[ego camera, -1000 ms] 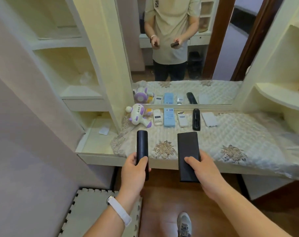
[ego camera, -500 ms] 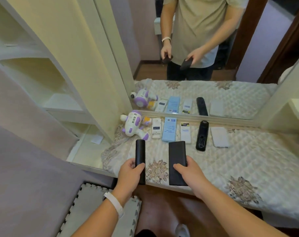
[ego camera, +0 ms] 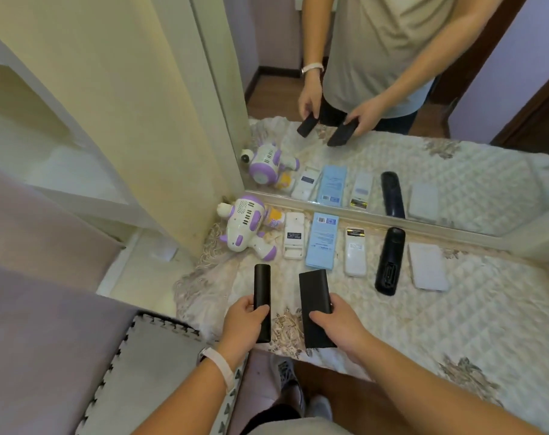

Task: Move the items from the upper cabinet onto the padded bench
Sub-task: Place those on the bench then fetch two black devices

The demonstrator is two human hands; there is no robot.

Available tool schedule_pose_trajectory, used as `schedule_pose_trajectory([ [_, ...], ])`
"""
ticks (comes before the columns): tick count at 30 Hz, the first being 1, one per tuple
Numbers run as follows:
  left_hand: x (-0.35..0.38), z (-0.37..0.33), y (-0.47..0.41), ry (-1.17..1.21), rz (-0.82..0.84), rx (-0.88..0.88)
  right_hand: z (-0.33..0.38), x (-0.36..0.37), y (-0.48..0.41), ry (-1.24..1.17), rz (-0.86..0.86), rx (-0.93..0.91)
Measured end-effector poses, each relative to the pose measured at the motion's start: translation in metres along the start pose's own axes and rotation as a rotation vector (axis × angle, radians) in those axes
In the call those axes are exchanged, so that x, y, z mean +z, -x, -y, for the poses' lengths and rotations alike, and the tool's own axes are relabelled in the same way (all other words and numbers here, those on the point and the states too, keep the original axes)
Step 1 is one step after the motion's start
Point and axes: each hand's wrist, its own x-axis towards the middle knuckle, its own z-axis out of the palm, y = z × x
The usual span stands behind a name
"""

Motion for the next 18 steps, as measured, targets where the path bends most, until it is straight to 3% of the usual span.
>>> schedule_pose_trajectory([
  [13, 0.011, 0.028, -0.068, -0.11, 0.121, -0.083, 0.014, 0.037, -0.065, 0.247, -0.015, 0.061],
  [18, 0.008, 0.033, -0.072, -0.229, 0.116, -0.008, 0.012, 0.032, -0.069, 0.457, -0.009, 0.046],
])
